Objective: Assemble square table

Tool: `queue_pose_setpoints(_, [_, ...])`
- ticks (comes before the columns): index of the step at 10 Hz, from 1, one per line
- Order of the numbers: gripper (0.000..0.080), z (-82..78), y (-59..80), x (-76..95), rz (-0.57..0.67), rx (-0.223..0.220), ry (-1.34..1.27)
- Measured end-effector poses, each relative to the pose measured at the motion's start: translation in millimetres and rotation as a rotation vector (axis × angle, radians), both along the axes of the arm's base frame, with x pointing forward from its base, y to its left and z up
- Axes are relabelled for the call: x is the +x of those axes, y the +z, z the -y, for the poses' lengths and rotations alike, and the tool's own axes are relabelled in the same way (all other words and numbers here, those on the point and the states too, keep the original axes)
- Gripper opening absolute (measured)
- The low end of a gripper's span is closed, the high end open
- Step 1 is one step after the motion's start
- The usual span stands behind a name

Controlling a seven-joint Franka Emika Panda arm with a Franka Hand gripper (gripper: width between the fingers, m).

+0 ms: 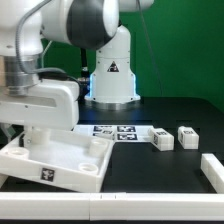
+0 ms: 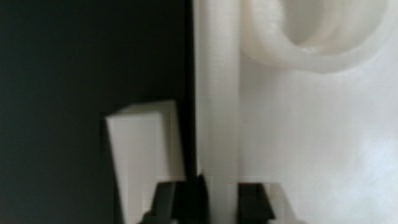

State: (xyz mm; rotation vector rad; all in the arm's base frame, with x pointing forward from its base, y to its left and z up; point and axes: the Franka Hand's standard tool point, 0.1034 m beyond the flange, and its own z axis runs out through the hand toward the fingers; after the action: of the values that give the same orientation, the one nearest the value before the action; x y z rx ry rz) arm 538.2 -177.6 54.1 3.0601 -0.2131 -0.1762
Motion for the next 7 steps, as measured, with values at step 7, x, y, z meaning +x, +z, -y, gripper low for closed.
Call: queue_pose_setpoints(7, [0.0051, -51.0, -5.7, 15.9, -0.020, 0.044, 0.123])
